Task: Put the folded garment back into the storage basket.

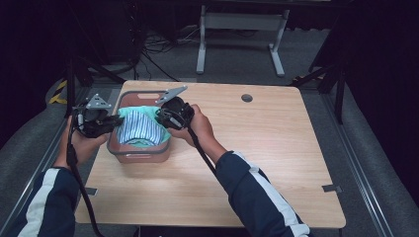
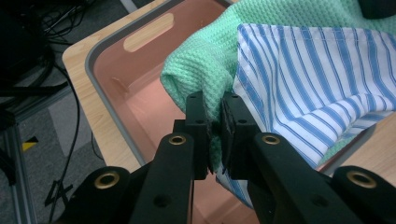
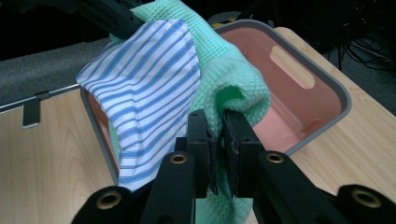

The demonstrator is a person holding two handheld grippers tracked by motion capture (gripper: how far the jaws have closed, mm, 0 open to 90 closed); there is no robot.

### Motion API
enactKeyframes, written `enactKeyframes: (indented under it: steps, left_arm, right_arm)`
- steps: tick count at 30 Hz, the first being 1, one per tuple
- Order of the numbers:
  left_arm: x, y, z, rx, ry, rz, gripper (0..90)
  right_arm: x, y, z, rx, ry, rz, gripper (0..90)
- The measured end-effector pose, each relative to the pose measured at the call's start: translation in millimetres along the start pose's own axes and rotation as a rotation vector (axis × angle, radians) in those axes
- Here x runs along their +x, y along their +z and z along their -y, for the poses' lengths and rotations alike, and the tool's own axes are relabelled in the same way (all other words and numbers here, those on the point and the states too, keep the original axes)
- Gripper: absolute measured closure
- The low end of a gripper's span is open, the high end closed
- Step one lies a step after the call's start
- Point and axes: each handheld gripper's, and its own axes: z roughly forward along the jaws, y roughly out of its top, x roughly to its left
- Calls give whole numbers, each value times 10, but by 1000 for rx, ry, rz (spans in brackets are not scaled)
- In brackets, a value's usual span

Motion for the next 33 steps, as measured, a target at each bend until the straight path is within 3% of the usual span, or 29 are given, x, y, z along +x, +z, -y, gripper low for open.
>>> enactKeyframes:
  steps: [11, 18, 20, 33]
  left_arm:
    - [90, 145, 115, 33, -3, -30, 826]
    - [113, 283, 220, 57, -33, -25, 825]
    - [125, 311, 234, 64, -23, -26, 825]
    - [67, 542, 338, 101, -33, -47, 821]
  right_arm:
    - [52, 265, -4, 27, -3, -23, 814]
    - [15, 439, 75, 52, 8, -44, 814]
    - [15, 457, 85, 54, 8, -46, 814]
    - [55, 666, 196, 107, 7, -46, 810]
